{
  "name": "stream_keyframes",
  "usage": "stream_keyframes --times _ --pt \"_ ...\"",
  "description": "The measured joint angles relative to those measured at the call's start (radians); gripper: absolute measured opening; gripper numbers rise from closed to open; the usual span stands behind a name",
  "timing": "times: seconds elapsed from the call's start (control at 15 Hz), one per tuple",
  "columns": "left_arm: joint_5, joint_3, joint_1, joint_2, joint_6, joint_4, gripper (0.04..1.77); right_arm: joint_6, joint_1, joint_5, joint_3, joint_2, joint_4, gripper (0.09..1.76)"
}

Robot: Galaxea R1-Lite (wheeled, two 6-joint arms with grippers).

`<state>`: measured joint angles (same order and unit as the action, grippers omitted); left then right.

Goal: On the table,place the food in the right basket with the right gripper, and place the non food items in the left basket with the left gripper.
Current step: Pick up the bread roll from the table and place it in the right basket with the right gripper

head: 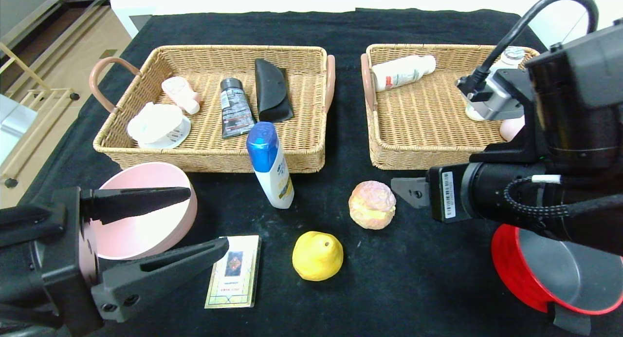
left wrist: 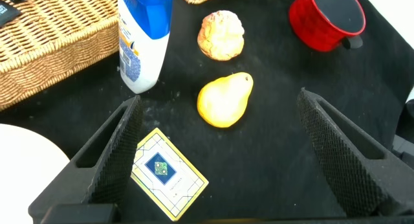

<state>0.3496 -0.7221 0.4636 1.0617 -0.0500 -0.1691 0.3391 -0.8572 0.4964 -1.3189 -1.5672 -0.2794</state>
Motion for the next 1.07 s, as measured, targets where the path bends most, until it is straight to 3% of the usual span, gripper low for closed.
stream_keyframes --times 0.13,0.47,0.73,1.07 --pt "0.000 0.000 0.000 -0.001 0.000 -0.001 1.72 0.087 -0.033 0.000 -0.072 -0.053 -0.086 1.70" --pt "-0.002 -0.004 0.000 -0.007 0.000 0.000 1.72 0.170 -0.051 0.009 -0.212 -0.169 -0.167 1.70" --pt "-0.002 -0.006 -0.001 -0.011 0.000 0.000 1.72 0.243 -0.048 0.074 -0.369 -0.271 -0.288 1.70" --pt "-0.001 -0.007 -0.001 -0.014 0.000 0.000 1.72 0.262 -0.044 0.103 -0.407 -0.349 -0.298 1.70"
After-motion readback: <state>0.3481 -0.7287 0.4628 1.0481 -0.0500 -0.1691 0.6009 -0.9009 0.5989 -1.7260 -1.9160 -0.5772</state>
